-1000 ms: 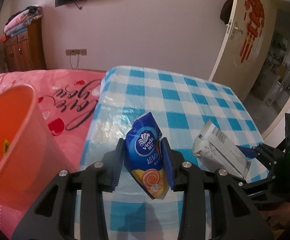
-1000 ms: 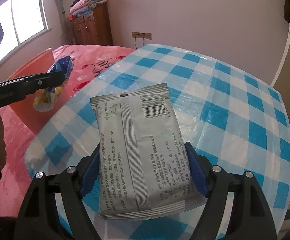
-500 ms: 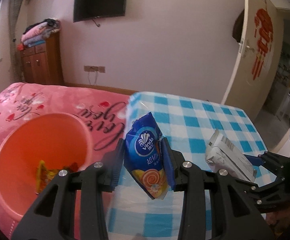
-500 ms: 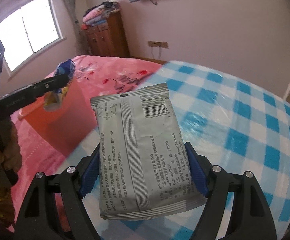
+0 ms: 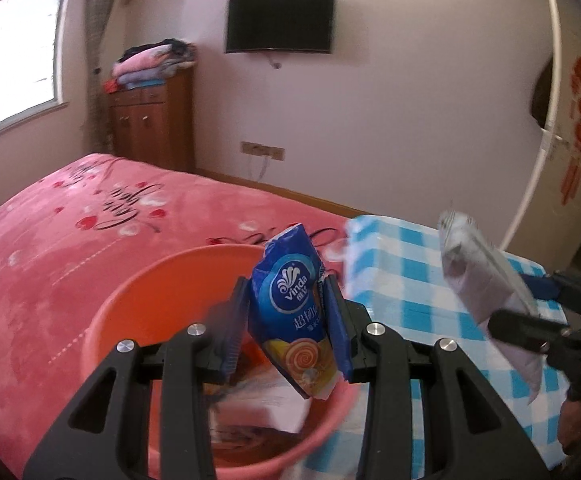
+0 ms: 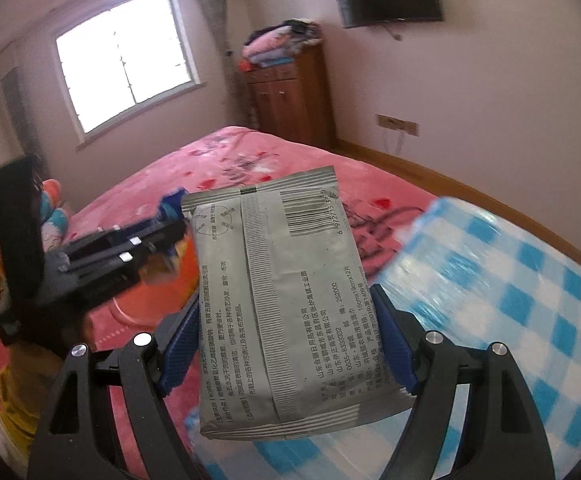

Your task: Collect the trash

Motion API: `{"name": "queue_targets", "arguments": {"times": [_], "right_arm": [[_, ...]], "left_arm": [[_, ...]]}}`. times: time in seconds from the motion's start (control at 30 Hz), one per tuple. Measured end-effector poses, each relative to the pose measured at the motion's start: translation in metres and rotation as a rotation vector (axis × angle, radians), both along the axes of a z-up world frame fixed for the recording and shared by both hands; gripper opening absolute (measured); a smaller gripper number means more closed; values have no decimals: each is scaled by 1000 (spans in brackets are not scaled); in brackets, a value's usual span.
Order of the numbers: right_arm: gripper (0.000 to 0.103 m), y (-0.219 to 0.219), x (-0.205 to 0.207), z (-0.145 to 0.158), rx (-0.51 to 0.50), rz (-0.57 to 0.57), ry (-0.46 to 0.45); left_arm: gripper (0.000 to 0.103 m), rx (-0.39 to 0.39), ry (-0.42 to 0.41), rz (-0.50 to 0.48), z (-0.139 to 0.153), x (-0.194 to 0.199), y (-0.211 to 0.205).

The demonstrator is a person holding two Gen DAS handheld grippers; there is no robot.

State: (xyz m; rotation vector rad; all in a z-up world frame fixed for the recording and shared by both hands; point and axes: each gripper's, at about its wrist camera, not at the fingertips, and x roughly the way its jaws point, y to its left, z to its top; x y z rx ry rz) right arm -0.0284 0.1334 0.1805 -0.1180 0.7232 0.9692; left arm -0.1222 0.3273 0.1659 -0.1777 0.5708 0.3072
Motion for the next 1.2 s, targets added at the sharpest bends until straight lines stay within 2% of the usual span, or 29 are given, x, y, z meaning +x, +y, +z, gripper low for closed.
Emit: {"name": "queue_targets", "arguments": {"times": [0.2, 0.37, 0.47, 0.53, 0.63, 0.77, 0.97, 1.2], "right_arm": [[78, 56, 5, 11, 27, 79, 7], [79, 99, 8, 8, 28, 130, 35], [81, 116, 13, -1, 14, 151, 64], [90, 122, 17, -9, 23, 154, 95], [91, 116, 24, -13, 73, 146, 141], [91, 99, 29, -15, 88, 97, 126], [91, 63, 26, -15, 79, 2, 51], [91, 20, 15, -15, 53, -96, -51]], "left_arm": [[39, -17, 30, 70, -12, -3, 31], [40, -36, 65, 99, -27, -2, 47], [51, -48, 78, 112, -34, -2, 53], [63, -51, 89, 119, -38, -1, 55], [75, -34, 114, 160, -44, -2, 57], [86, -39, 95, 191, -44, -9, 62], [89, -5, 76, 208, -37, -15, 55], [93, 43, 59, 184, -26, -9, 29]]}}
